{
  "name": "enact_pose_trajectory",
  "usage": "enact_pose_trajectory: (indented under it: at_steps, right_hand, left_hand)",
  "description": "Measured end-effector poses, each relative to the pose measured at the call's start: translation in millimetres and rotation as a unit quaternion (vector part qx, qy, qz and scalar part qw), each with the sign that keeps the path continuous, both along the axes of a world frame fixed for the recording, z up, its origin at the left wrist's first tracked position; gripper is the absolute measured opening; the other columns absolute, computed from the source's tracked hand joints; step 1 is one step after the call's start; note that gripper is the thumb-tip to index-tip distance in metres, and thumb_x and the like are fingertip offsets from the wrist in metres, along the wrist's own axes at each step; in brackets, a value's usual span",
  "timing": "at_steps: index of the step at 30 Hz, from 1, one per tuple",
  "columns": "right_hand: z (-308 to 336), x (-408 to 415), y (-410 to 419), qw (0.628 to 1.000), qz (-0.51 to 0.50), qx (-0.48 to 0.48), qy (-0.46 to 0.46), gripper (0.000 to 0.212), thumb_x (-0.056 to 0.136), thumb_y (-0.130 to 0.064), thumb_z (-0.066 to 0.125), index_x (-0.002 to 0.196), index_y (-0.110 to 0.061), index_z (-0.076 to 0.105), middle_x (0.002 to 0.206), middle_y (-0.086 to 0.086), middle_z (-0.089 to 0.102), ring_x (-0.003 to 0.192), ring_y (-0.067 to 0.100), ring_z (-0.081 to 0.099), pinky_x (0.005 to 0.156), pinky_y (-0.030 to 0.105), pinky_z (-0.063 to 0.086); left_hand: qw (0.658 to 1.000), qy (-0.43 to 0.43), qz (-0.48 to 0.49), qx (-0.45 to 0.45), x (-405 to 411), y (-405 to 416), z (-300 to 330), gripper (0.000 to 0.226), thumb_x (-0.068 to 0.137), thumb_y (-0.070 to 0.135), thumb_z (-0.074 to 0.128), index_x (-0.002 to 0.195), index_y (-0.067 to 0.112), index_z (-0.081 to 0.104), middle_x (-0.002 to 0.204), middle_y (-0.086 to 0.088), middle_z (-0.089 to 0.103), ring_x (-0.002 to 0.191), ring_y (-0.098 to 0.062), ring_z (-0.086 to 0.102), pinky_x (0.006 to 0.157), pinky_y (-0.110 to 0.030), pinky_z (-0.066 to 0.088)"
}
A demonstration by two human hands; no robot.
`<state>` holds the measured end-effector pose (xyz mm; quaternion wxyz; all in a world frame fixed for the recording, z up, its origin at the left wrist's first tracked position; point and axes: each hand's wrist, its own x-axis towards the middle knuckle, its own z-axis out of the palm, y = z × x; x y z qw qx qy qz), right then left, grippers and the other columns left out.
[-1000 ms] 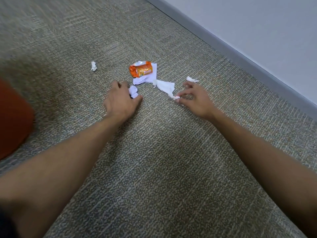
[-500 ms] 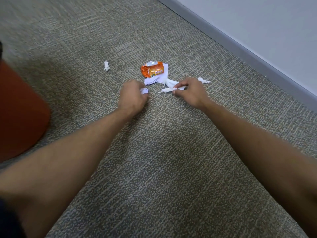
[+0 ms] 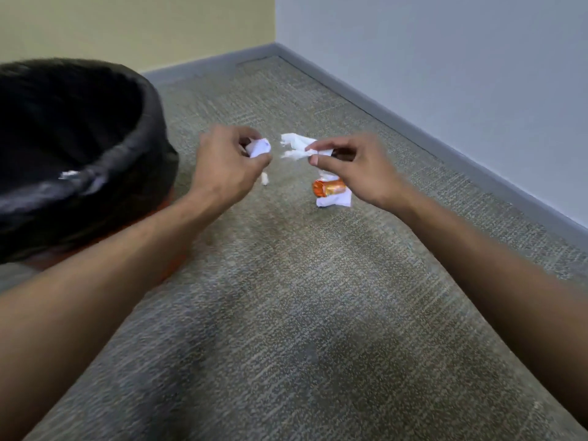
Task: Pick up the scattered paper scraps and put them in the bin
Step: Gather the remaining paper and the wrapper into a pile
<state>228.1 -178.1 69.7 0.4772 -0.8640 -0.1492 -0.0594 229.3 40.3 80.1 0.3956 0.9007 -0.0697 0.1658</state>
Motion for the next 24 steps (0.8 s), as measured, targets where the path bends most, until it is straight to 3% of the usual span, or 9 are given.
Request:
enact_pose_trajectory:
  at_steps: [1,3,6,10,12,15,18,21,24]
  right_hand:
    - [13.3,-0.8,13.2,1.0,0.013,0.004,-0.018,0.018,0.087,-0.033,0.071,0.103,-0.026,0.075,0.077,0.003,0.073,0.063,0.008,0.063,0.064,0.031,0.051]
    - [41.2,-1.8,41.6,0.998,0.035,0.017,-0.046,0.018,0.089,-0.031,0.07,0.106,-0.026,0.074,0.087,-0.003,0.075,0.071,0.002,0.067,0.074,0.028,0.055]
    - [79.5,-1.9,88.2,0.994,0.087,0.003,-0.069,0.022,0.091,-0.028,0.068,0.109,-0.018,0.074,0.08,-0.007,0.072,0.061,-0.008,0.058,0.063,0.014,0.044]
    - [117.2,3.9,150.3,0.982,0.167,-0.033,-0.084,0.024,0.091,-0.028,0.066,0.111,-0.017,0.074,0.086,-0.006,0.075,0.073,0.001,0.064,0.07,0.018,0.05]
    - [128.0,7.1,176.9,0.974,0.193,-0.068,-0.094,0.028,0.091,-0.025,0.065,0.116,-0.017,0.072,0.103,-0.001,0.075,0.086,0.006,0.068,0.076,0.018,0.052]
    - [131.6,7.3,204.2,0.962,0.216,-0.146,-0.079,0.053,0.097,-0.031,0.058,0.146,-0.02,0.044,0.127,0.001,0.064,0.098,0.007,0.06,0.074,0.001,0.039]
    - [122.2,4.9,207.2,0.963,0.208,-0.159,-0.072,0.057,0.102,-0.04,0.044,0.154,-0.023,0.026,0.133,0.005,0.059,0.116,0.015,0.056,0.091,0.018,0.037]
    - [105.9,5.4,180.3,0.976,0.166,-0.116,-0.084,0.052,0.101,-0.04,0.043,0.15,-0.022,0.035,0.113,-0.003,0.062,0.106,0.01,0.058,0.094,0.026,0.041]
    - [80.7,6.2,133.5,0.984,0.129,-0.103,-0.073,0.052,0.097,-0.041,0.049,0.145,-0.021,0.043,0.102,-0.006,0.064,0.096,0.009,0.064,0.094,0.032,0.05]
  left_hand:
    - [1.0,-0.018,0.008,-0.001,-5.2,12.7,16.9,0.02,0.084,0.026,0.069,0.097,0.012,0.074,0.078,-0.002,0.07,0.069,-0.015,0.068,0.066,-0.03,0.054]
    - [0.998,-0.055,0.033,0.001,-15.5,41.4,49.2,0.023,0.083,0.027,0.069,0.099,0.012,0.074,0.079,-0.002,0.071,0.068,-0.012,0.069,0.067,-0.028,0.056]
    - [0.993,-0.072,0.091,0.024,-29.3,86.9,79.7,0.017,0.079,0.026,0.068,0.092,0.016,0.074,0.076,0.003,0.071,0.069,-0.006,0.066,0.069,-0.024,0.053]
    - [0.985,-0.044,0.162,0.033,-45.2,145.4,93.4,0.011,0.076,0.026,0.074,0.086,0.021,0.071,0.077,0.003,0.07,0.064,-0.008,0.061,0.057,-0.019,0.049]
    - [0.982,-0.024,0.186,0.037,-49.8,167.2,97.0,0.022,0.074,0.026,0.08,0.091,0.017,0.071,0.08,-0.001,0.069,0.063,-0.011,0.059,0.05,-0.02,0.047]
    - [0.977,0.039,0.205,0.046,-52.8,184.4,98.1,0.051,0.067,0.029,0.088,0.111,0.014,0.068,0.097,-0.005,0.069,0.077,-0.016,0.06,0.063,-0.026,0.048]
    - [0.968,0.037,0.229,0.094,-58.6,179.7,96.3,0.054,0.071,0.034,0.081,0.119,0.017,0.066,0.107,-0.004,0.066,0.081,-0.023,0.063,0.078,-0.031,0.051]
    - [0.966,-0.054,0.207,0.147,-70.3,155.8,94.7,0.04,0.075,0.034,0.061,0.111,0.019,0.069,0.109,-0.007,0.062,0.088,-0.026,0.062,0.084,-0.039,0.052]
    - [0.972,-0.114,0.13,0.159,-77.2,123.2,83.3,0.035,0.08,0.034,0.057,0.108,0.016,0.068,0.106,-0.01,0.057,0.099,-0.028,0.056,0.082,-0.04,0.049]
